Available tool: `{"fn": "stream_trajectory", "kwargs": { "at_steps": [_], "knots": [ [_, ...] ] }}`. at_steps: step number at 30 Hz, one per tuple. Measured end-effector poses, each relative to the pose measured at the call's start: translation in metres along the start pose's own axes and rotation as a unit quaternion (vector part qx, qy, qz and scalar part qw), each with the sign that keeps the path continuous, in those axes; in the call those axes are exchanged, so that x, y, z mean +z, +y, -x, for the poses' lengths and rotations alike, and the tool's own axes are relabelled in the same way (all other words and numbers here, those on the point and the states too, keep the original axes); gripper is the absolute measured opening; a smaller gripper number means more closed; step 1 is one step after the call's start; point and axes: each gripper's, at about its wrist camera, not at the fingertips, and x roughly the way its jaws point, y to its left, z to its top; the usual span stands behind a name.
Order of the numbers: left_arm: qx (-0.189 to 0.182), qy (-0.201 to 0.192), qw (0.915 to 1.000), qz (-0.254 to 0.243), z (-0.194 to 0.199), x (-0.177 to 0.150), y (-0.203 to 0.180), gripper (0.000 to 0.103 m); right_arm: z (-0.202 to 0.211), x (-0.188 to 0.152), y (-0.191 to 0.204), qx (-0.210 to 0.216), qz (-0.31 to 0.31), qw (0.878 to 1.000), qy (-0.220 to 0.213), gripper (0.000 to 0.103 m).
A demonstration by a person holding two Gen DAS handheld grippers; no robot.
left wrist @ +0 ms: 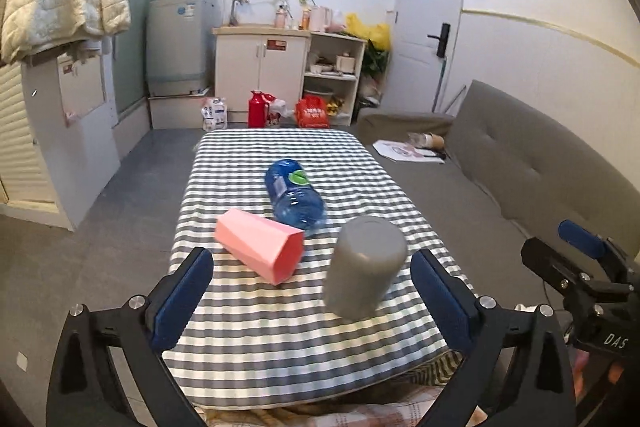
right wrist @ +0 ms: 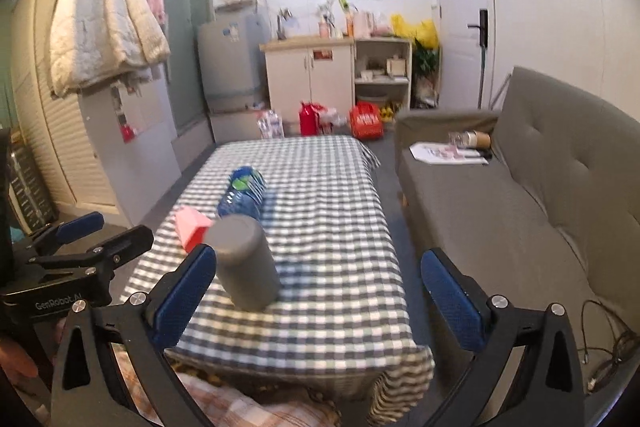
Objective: Flip cup upside down
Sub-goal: 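Rotate the grey cup upright with the left gripper and lower it onto the table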
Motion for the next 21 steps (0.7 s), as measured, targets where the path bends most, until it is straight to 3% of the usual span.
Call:
{"fn": "stream_trajectory", "kwargs": {
  "at_steps": [4, 9, 12, 21],
  "knots": [
    [0.018, -0.025, 0.9994, 0.017, 0.005, -0.006, 0.018, 0.102, -0.011, -0.012, 0.01, 0.031, 0.003, 0.999, -0.005, 0.103],
    [0.063, -0.062, 0.9961, -0.006, 0.008, -0.02, 0.023, 0.102, -0.028, -0.028, 0.02, 0.002, 0.002, 1.0, -0.009, 0.103],
    [0.085, -0.078, 0.9931, -0.025, 0.009, -0.029, 0.023, 0.102, -0.03, -0.035, 0.029, -0.027, 0.019, 0.998, -0.047, 0.103],
    [0.084, -0.07, 0.9939, -0.011, 0.004, -0.046, 0.035, 0.102, -0.032, -0.044, 0.034, -0.029, 0.025, 0.997, -0.067, 0.103]
  ]
}}
